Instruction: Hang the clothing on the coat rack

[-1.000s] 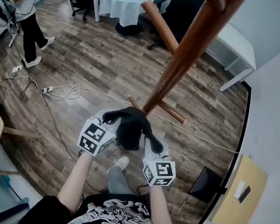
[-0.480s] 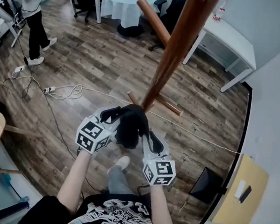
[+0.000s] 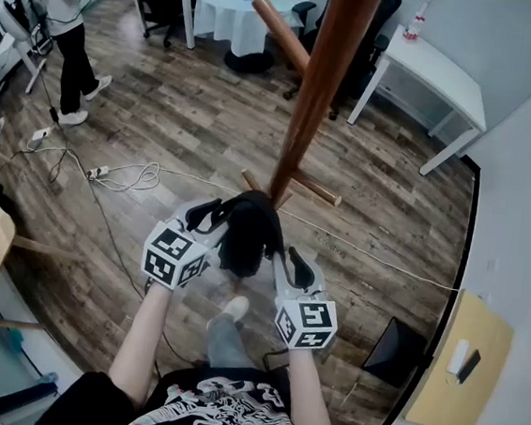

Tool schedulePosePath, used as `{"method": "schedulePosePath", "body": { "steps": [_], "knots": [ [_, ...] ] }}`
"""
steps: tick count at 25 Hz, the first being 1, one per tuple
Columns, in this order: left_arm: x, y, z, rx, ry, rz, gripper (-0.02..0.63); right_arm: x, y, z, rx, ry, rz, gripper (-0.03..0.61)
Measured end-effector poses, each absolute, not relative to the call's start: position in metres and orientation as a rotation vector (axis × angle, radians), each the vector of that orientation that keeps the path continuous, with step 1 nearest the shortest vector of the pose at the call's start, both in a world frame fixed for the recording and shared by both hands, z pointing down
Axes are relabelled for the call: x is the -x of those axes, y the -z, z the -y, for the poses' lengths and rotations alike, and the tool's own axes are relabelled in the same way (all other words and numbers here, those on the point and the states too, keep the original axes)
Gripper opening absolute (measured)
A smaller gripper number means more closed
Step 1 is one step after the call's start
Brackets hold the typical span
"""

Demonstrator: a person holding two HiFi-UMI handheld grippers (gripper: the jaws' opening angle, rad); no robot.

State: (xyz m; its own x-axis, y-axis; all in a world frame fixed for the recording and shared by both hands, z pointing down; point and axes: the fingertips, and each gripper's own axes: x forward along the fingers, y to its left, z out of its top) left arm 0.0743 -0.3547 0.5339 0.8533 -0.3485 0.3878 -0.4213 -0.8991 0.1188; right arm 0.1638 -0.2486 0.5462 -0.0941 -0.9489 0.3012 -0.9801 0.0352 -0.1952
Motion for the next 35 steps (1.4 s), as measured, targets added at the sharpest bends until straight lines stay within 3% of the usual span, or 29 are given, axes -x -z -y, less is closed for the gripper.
{"method": "schedulePosePath", "body": {
  "steps": [35],
  "knots": [
    [-0.032,-0.479,0.264,-2.912,-0.412,0.689,0.13,-0.13,-0.511,0.163,-2.016,-0.5,2.273,0.106]
  ]
}}
